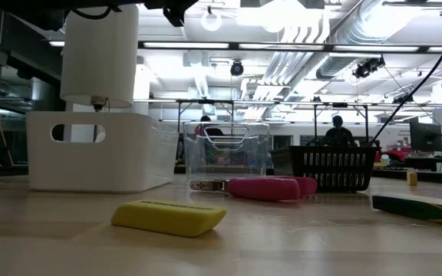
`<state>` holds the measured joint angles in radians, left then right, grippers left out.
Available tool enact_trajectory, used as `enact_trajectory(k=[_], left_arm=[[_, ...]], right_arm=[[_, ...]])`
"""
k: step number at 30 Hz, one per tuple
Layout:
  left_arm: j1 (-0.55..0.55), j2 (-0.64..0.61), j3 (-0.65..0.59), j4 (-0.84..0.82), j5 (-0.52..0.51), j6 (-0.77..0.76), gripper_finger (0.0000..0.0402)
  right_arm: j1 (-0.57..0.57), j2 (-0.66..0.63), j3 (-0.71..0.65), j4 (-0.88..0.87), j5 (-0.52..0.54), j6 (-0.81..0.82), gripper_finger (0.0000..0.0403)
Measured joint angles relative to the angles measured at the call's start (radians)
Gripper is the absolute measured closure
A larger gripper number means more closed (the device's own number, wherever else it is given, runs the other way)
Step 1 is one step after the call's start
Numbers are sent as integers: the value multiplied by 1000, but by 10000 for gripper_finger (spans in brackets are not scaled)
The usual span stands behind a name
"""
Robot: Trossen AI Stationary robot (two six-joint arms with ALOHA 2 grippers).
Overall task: Pick & Place School Supplies
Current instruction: Put the right box of crayon into the white bin
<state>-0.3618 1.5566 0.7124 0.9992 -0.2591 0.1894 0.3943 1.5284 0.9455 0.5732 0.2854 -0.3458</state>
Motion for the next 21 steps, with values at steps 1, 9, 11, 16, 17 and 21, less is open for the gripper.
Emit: enact_trajectory(k=[1,9,11,16,17,21], left_arm=[[0,0,0,0,0,0,307],[0,0,0,0,0,0,329],[0,0,0,0,-1,0,338],[-1,0,0,-1,-3,10,363],[-1,0,0,-1,-4,13,365],[-5,0,0,-1,-5,15,364]], right_arm=[[0,0,0,0,0,0,376],[0,0,0,0,0,0,376],[0,0,0,0,0,1,376],[0,0,0,1,4,11,376],[0,0,0,1,4,12,375],[0,0,0,1,2,7,366]])
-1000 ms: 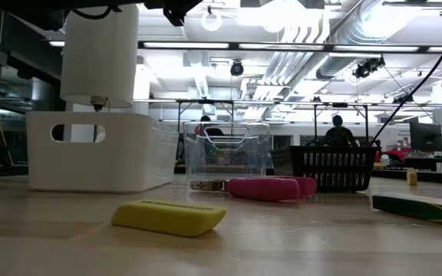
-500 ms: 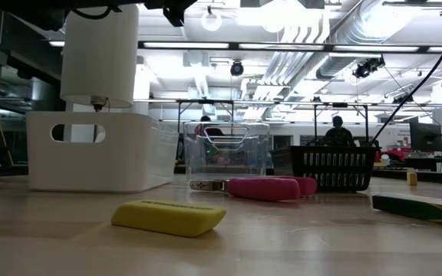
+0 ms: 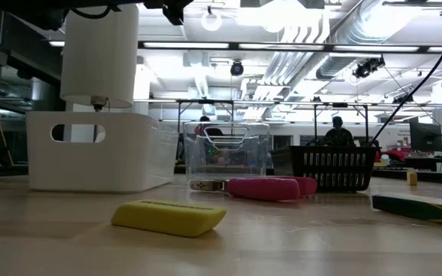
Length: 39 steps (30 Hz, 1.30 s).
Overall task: Pick & Place School Supplies
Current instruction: Put the right box of crayon into the white bin
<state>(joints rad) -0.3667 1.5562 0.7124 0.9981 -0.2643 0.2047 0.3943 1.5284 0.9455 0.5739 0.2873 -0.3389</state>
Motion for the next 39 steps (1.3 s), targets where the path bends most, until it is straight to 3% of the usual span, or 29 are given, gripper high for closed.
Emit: enact_trajectory(k=[12,21,27,31,36,39], left_arm=[[-11,0,0,0,3,-28,364],[-34,0,0,-40,-101,-111,363],[-109,0,0,-58,-257,-108,363],[-166,-3,0,-76,-441,-172,363],[-214,-62,-1,-319,-648,-395,363],[-220,-125,-1,-535,-677,-610,363]], right_arm=[[0,0,0,-1,-6,-13,288],[28,0,0,-3,55,-10,248],[71,0,0,-21,249,-33,236],[99,0,0,-54,339,-28,233],[142,0,0,-106,461,-21,233],[168,0,0,-110,525,-21,233]])
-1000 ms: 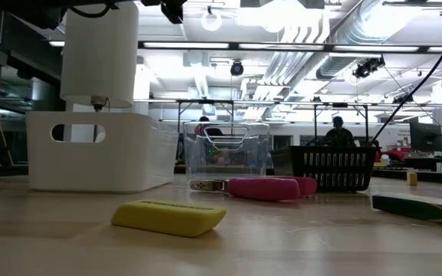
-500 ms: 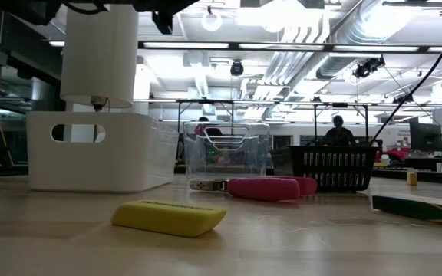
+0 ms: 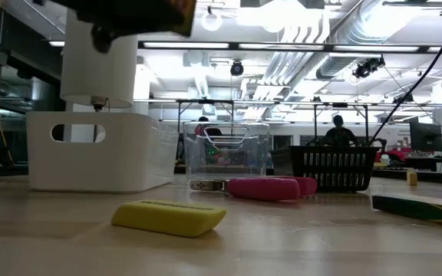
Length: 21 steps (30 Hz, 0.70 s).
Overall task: Pick & Place School Supplies
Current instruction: Put the right box of crayon into the white bin
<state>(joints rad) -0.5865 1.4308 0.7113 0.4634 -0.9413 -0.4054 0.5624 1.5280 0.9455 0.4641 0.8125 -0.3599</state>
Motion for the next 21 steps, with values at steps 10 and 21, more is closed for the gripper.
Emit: enact_trajectory(k=[10,21], left_arm=[[31,-181,0,-630,85,-694,363],[183,-195,-1,-851,410,-903,363]], right_arm=[[74,0,0,-2,78,29,233],[115,0,0,-3,79,44,234]])
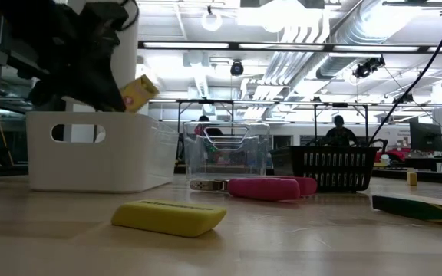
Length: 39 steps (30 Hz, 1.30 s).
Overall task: Pick & Place School Supplies
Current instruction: Put the right box of crayon into the white bin
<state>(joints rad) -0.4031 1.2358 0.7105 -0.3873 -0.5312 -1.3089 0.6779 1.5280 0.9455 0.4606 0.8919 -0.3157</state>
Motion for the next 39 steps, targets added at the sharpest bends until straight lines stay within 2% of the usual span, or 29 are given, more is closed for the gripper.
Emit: enact_trajectory(k=[6,12,16,24,39], left_arm=[[116,0,0,-8,231,50,363],[234,0,0,-75,381,132,363],[298,0,0,-124,443,216,363],[357,0,0,-140,486,339,363],[369,1,0,-194,487,380,358]], right_arm=[[5,0,0,0,0,0,234],[5,0,0,0,0,0,234],[5,0,0,0,0,0,234],[5,0,0,0,0,0,234],[5,0,0,0,-1,0,234]])
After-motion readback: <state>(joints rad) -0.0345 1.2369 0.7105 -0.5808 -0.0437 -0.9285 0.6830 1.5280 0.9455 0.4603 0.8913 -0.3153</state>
